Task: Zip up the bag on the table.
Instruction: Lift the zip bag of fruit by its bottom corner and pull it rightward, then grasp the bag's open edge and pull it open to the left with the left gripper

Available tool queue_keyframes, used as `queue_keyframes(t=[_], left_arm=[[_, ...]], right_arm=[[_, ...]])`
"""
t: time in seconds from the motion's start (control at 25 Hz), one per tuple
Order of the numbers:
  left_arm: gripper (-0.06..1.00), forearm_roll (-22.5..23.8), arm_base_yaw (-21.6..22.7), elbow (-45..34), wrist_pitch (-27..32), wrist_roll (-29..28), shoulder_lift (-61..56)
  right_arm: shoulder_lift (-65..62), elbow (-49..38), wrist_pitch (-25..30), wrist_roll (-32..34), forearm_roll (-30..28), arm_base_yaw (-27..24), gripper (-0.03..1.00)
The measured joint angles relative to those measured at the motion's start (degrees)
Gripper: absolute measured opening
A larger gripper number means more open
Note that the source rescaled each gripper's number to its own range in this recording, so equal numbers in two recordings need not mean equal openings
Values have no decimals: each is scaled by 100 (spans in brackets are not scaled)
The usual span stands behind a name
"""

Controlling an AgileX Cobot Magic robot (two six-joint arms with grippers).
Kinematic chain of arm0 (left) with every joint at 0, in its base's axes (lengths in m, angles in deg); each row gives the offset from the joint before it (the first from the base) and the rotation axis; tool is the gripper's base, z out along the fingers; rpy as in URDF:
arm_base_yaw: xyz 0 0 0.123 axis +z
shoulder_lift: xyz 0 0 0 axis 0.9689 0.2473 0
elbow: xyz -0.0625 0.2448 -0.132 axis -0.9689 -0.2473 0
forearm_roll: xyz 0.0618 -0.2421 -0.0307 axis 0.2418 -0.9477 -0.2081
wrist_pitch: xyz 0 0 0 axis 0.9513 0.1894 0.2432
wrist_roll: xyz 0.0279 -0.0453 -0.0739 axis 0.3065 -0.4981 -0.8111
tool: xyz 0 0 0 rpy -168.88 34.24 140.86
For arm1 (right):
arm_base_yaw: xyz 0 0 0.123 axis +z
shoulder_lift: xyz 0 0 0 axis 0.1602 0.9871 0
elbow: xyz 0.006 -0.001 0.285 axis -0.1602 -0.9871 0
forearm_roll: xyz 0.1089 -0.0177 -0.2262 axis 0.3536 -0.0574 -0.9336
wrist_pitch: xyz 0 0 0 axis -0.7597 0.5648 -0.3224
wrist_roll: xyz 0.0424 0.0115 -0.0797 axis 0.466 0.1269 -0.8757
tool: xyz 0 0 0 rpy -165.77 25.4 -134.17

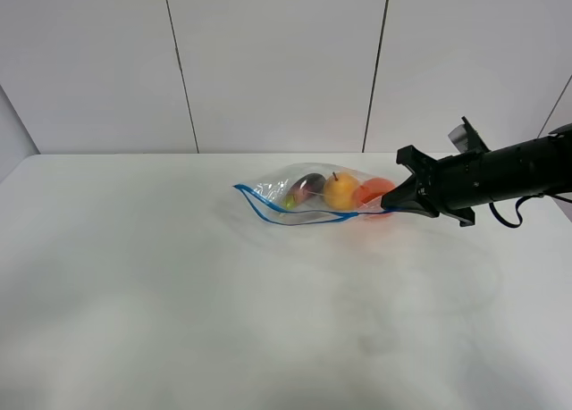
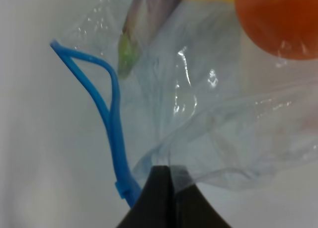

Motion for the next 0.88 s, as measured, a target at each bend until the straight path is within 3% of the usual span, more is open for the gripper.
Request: queue_keyframes(t=[0.44, 0.64, 0.88], left_arm=[[100, 0, 0, 99, -176, 52, 0], [100, 0, 0, 434, -834, 80, 304], [100, 0, 0, 846, -2011, 225, 1867]], right_arm=[[0, 0, -9, 4, -146, 0, 0], [0, 0, -9, 4, -170, 0, 0], [0, 0, -11, 4, -187, 0, 0]])
